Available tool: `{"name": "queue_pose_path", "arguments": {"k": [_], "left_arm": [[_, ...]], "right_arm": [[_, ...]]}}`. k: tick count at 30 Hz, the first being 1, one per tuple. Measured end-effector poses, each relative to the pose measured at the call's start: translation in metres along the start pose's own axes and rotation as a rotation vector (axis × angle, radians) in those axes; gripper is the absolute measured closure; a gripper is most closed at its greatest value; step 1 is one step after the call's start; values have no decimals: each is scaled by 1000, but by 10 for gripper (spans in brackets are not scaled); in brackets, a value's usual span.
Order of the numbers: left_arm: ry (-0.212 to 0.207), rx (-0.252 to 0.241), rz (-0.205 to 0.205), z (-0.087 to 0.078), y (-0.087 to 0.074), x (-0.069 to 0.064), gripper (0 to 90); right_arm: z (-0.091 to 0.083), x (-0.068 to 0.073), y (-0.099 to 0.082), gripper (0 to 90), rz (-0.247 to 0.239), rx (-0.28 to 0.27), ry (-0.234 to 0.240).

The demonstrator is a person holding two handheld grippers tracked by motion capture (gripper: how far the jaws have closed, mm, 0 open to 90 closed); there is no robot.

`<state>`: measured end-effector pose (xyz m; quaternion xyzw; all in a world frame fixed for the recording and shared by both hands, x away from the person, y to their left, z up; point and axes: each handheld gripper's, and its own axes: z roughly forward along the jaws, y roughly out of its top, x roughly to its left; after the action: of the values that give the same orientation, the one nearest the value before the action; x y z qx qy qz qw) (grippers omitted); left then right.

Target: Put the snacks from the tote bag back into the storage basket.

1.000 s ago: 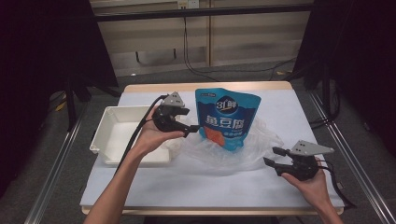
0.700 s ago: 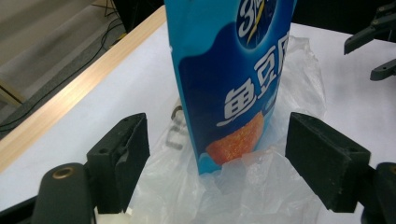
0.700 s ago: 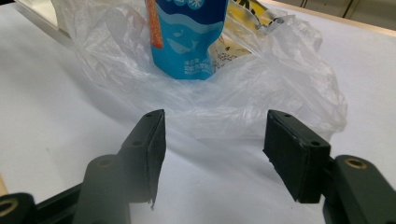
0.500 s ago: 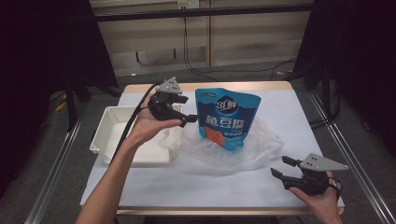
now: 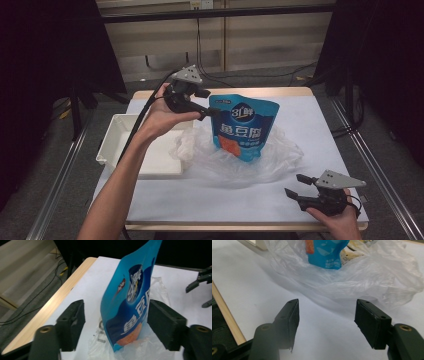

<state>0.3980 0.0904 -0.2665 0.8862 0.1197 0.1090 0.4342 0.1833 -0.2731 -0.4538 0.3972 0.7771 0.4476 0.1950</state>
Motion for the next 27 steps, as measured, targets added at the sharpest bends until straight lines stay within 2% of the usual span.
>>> {"name": "queue_pose_path", "arguments": {"k": [3, 4, 10, 12, 13, 14, 15, 17, 19, 22, 24, 27], "left_arm": [[-11, 6, 23, 1, 6, 1, 312], [-3, 8, 20, 2, 8, 1, 337], [-22, 65, 70, 8, 17, 3, 415], [-35, 78, 64, 12, 18, 5, 419], [-46, 90, 71, 14, 19, 7, 420], [-32, 112, 73, 17, 20, 9, 419], [-51, 132, 73, 20, 21, 12, 418], [-52, 167, 68, 26, 22, 17, 434], [-78, 187, 65, 31, 22, 19, 445], [-104, 211, 80, 39, 23, 17, 483], [-113, 245, 96, 44, 24, 14, 523], [-134, 275, 107, 52, 25, 14, 524]], "right_arm": [[3, 0, -1, 360, 2, 7, 7], [3, 1, -1, 358, -2, 9, 5], [3, 1, -1, 357, -1, 11, 8], [3, 0, -1, 356, 1, 14, 11], [4, -1, -1, 356, -1, 13, 11], [4, -1, -1, 356, 1, 16, 11], [5, -1, -1, 356, 3, 18, 11], [6, -1, -1, 356, -2, 20, 15], [7, -1, -1, 352, -3, 30, 17], [8, 0, -1, 352, -5, 35, 21], [8, 0, -2, 352, 1, 39, 28], [9, 0, -3, 352, -10, 47, 27]]}}
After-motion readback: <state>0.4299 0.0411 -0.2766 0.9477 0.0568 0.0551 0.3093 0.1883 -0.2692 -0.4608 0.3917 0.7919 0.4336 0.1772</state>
